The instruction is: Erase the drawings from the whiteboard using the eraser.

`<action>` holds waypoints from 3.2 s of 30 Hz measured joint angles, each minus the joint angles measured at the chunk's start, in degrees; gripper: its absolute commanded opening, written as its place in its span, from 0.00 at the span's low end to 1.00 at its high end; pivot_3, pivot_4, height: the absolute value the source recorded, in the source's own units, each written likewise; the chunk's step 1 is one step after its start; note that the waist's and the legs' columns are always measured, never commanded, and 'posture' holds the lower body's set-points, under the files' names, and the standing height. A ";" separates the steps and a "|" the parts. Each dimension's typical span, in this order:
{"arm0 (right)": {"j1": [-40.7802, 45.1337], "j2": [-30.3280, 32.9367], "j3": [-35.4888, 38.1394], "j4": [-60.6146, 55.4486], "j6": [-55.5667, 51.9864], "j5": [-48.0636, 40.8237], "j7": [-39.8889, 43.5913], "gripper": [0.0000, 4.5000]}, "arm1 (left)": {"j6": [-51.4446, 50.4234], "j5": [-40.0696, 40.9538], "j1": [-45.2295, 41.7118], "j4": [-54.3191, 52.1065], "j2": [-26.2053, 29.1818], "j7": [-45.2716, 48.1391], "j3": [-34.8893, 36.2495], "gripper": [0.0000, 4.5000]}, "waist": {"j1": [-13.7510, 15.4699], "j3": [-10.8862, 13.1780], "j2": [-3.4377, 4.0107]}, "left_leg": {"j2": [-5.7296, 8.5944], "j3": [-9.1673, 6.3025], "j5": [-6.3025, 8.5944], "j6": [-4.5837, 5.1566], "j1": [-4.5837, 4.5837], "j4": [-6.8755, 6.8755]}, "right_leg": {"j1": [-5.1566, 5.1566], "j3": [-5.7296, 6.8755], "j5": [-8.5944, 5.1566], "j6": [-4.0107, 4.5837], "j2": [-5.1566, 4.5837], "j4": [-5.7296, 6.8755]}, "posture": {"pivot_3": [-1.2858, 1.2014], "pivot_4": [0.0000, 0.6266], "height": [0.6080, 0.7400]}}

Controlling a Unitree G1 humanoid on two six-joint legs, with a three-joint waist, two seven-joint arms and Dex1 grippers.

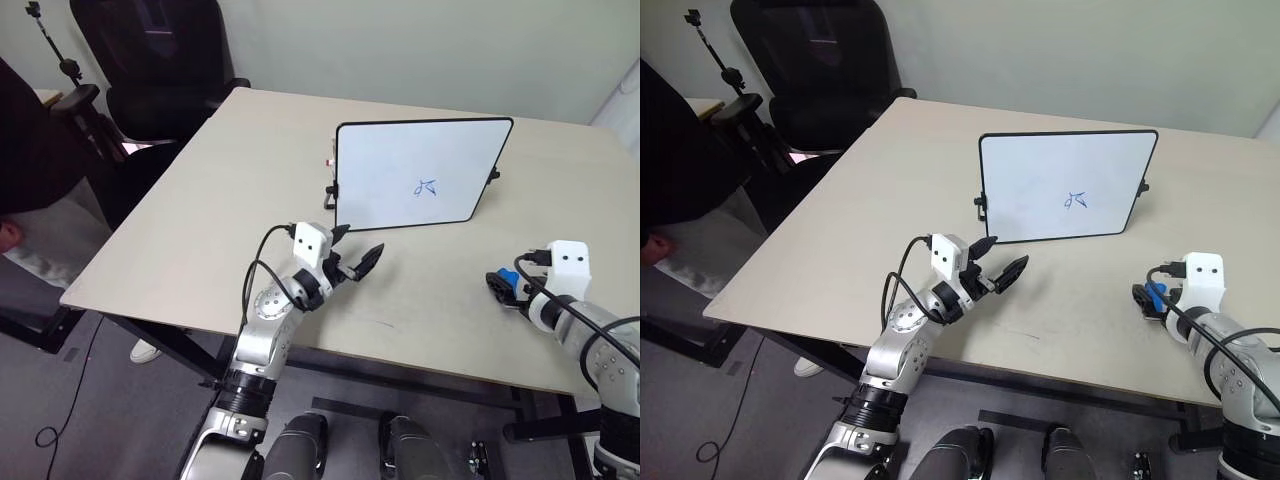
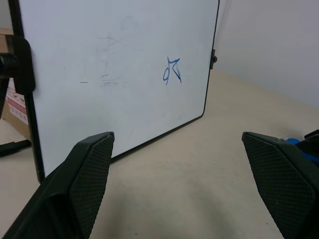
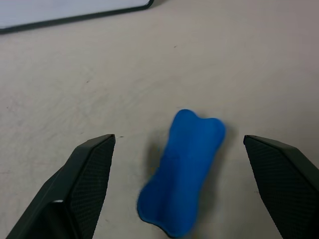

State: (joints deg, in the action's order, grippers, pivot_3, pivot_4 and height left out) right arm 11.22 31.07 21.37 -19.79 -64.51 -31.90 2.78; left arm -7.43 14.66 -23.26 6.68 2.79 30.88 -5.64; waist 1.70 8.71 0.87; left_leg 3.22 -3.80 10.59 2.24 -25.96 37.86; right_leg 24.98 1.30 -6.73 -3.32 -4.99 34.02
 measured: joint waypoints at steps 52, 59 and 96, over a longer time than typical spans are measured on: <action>32.94 -12.59 -17.20 15.37 5.32 10.23 4.83 0.16 | -0.59 1.12 1.70 -2.54 0.49 -0.18 0.14 1.00 | 0.24 -0.02 0.05 | 0.01 -0.01 0.04 -0.05 -0.11 0.05 | 0.24 0.02 0.55 0.86 0.01 0.08 | 0.52 0.24 1.00; 35.35 -13.23 -18.21 23.14 10.48 12.77 5.24 0.16 | -0.55 1.04 2.01 -2.86 0.53 -1.43 0.15 1.00 | 0.28 -0.02 0.05 | 0.01 0.01 0.18 -0.25 -0.12 0.06 | 0.32 0.04 0.55 0.87 0.01 0.02 | 0.52 0.24 1.00; 43.53 -13.80 -14.84 35.99 14.18 18.69 2.43 0.16 | -2.41 1.33 4.17 -7.15 1.63 -2.53 0.24 1.00 | -1.05 0.06 0.17 | -0.05 0.00 0.00 -0.25 -0.08 -0.31 | 0.72 0.03 0.70 1.10 0.01 0.07 | 0.52 0.24 1.00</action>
State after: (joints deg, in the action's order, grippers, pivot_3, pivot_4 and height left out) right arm 54.75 17.27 6.53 16.20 -50.33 -13.21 5.21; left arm -9.84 16.00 -19.10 -0.47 4.41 28.34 -5.40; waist 0.64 8.76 1.04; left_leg 3.18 -3.80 10.59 1.99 -26.05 37.55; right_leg 25.69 1.33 -6.03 -2.22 -4.99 34.09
